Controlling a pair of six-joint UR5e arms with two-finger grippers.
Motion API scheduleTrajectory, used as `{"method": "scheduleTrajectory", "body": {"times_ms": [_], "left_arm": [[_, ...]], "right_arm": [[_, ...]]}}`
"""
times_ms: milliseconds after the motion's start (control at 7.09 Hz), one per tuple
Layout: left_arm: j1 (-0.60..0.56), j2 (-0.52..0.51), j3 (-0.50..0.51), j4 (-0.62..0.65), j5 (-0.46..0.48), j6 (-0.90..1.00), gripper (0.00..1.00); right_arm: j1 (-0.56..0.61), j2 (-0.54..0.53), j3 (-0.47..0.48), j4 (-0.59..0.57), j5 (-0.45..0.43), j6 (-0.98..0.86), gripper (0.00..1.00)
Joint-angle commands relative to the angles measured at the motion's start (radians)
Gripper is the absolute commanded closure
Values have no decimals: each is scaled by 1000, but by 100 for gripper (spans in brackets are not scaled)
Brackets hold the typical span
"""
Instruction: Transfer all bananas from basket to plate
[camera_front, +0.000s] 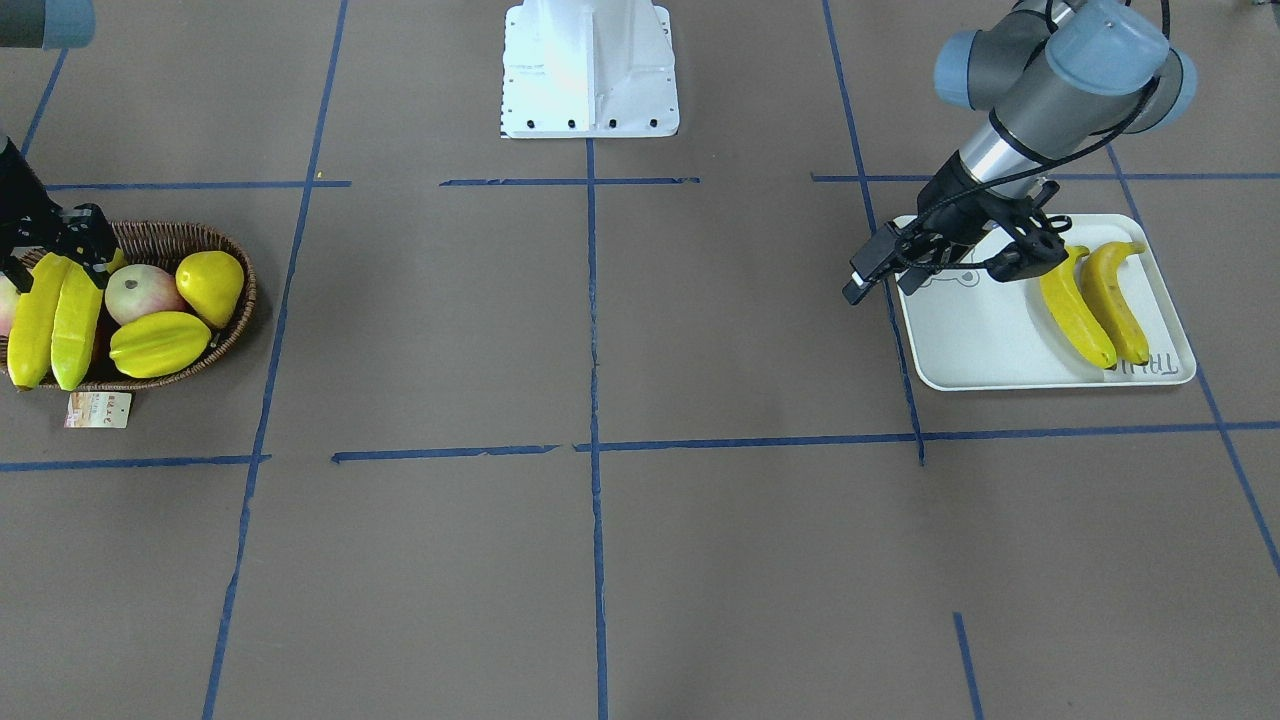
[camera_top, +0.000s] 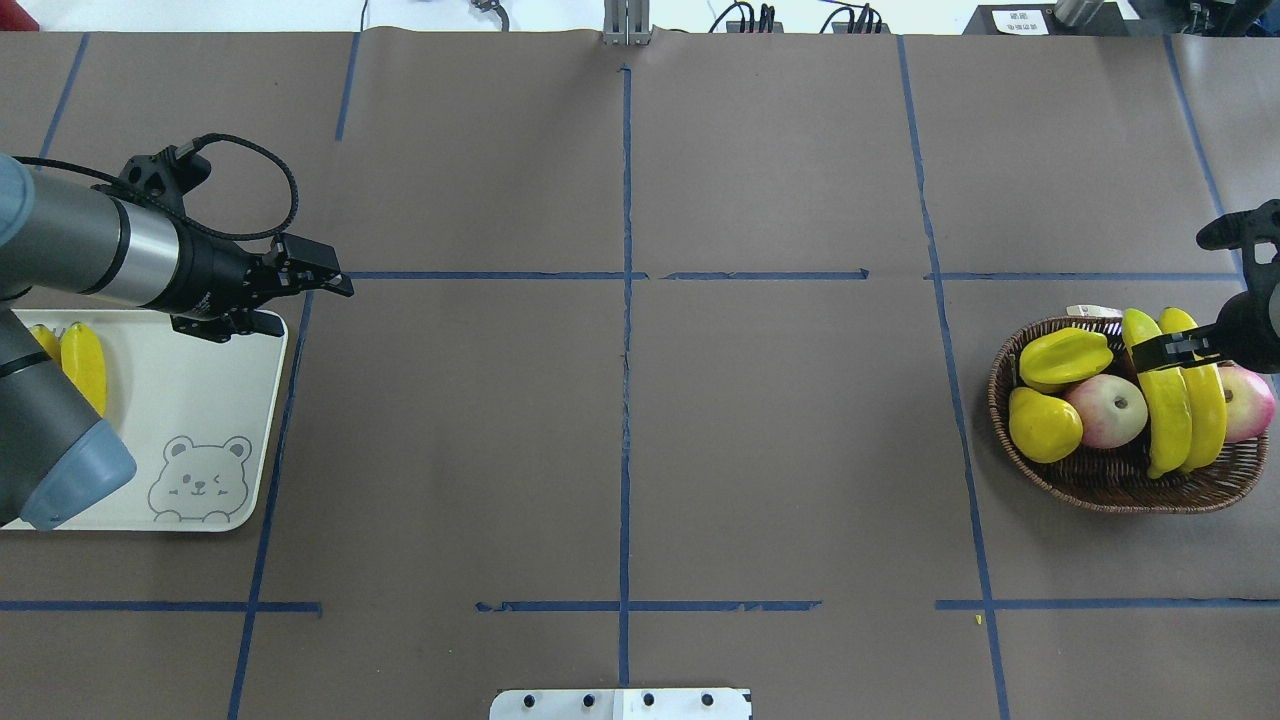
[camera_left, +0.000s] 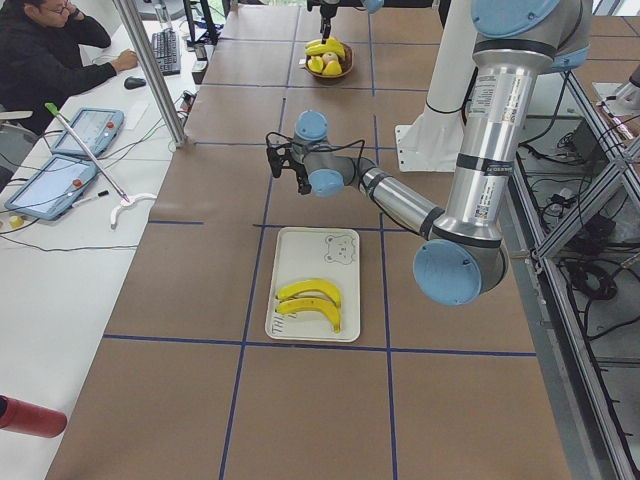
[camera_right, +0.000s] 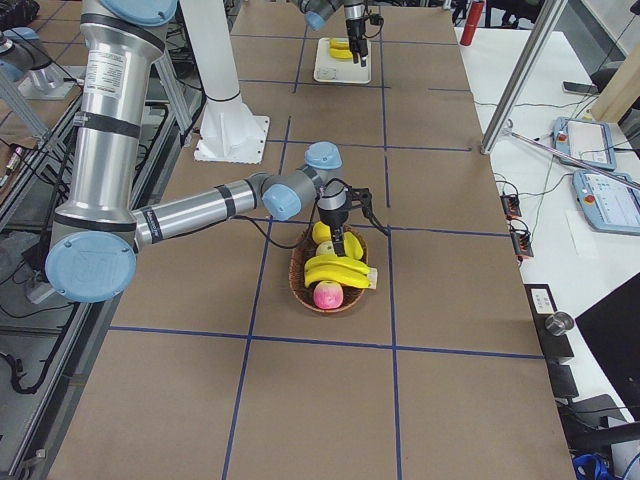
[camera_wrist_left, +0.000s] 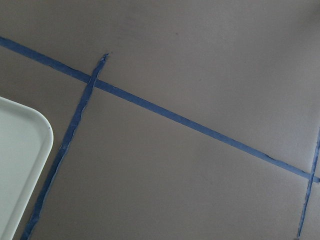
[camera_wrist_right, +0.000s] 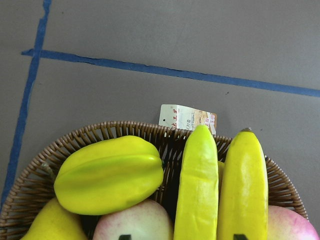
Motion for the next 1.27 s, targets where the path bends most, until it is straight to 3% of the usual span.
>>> {"method": "scheduleTrajectory", "body": {"times_ms": [0,282,705,1128], "left_arm": [[2,-5,1,0,2,0,0],[2,-10,1,2,0,0,1],[2,-11,1,2,0,0,1],[2,-11,-1,2,-1,0,1]], "right_arm": [[-21,0,-12,-2,4,0,27],[-40,-11,-22,-2,2,0,28],[-51,-29,-22,-1,1,-2,40],[-51,-43,-24,-1,-2,0,39]]}}
